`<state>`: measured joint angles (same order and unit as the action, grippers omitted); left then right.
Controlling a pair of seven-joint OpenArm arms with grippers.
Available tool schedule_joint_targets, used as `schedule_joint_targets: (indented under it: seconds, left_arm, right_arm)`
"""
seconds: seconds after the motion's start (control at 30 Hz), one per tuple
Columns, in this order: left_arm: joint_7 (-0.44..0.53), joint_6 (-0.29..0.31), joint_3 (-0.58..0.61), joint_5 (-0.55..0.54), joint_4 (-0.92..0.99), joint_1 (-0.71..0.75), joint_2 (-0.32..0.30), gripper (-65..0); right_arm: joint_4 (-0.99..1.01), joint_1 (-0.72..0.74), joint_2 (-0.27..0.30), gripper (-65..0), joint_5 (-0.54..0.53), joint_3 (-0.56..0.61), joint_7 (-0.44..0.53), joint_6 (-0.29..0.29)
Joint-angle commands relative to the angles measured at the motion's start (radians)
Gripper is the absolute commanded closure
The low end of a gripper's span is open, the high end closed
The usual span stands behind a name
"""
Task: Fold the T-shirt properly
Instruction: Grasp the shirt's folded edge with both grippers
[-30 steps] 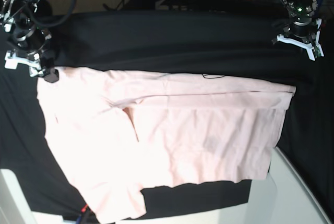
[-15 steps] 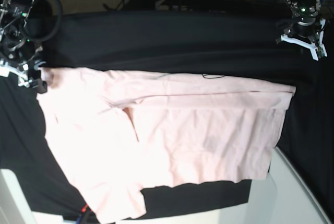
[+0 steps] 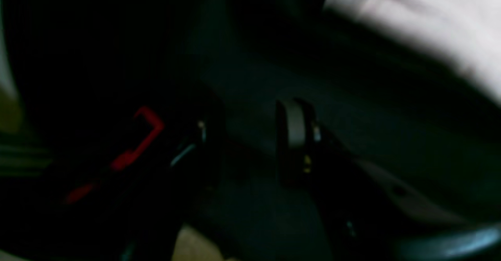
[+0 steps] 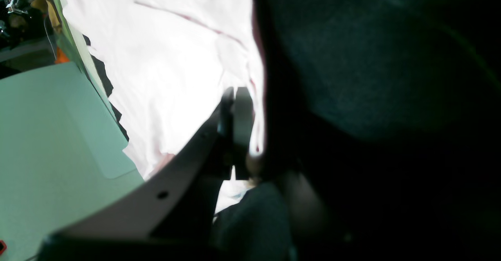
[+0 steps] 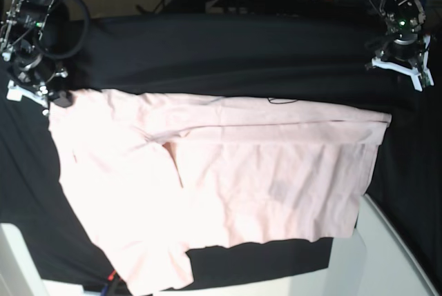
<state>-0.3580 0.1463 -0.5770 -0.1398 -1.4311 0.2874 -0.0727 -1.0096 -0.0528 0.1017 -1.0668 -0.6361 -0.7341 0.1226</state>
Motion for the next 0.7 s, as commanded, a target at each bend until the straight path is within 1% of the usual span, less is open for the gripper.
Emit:
schedule_joint_targets:
  seconds: [0.0, 0.07, 0.1, 0.13, 0.2, 0.3, 0.47, 0.57, 0.67]
  left_arm:
    - [0.018, -0.006, -0.005, -0.025, -0.010, -0.003, -0.012, -31.4]
    - [0.018, -0.006, -0.005, -0.100, -0.010, -0.007, -0.019, -39.5]
    - [0.018, -0.006, -0.005, -0.140, -0.010, -0.007, -0.036, -42.3]
    - [0.018, -0.006, -0.005, -0.175, -0.010, -0.010, -0.046, -43.5]
    - [0.018, -0.006, -0.005, -0.231, -0.010, -0.018, -0.063, -43.5]
    - [0.020, -0.006, -0.005, -0.271, -0.010, -0.064, -0.082, -43.5]
    - [0.018, -0.006, 0.002, -0.269, 0.011, -0.162, -0.083, -43.5]
    - [0.018, -0.006, 0.004, -0.268, 0.095, -0.227, -0.083, -43.5]
    - [0.018, -0.006, 0.004, -0.268, 0.178, -0.253, -0.083, -43.5]
  right_arm:
    - [-0.013, 0.008, 0.013, -0.3, -0.014, 0.000, -0.014, 0.012]
    - [-0.013, 0.008, 0.013, -0.1, -0.014, 0.000, -0.032, 0.012]
    - [-0.013, 0.009, 0.013, -0.1, -0.014, 0.000, -0.041, 0.012]
    - [-0.013, 0.009, 0.013, -0.1, -0.014, 0.000, -0.048, 0.012]
    - [-0.013, 0.009, 0.014, -0.1, -0.014, -0.001, -0.055, 0.012]
    - [-0.013, 0.006, 0.016, -0.1, -0.014, 0.000, -0.055, 0.012]
    - [-0.013, 0.006, 0.014, -0.1, -0.014, 0.000, -0.057, 0.013]
    - [-0.013, 0.006, 0.014, -0.1, -0.014, 0.000, -0.057, 0.013]
    - [-0.013, 0.005, 0.017, -0.1, -0.014, 0.000, -0.063, 0.013]
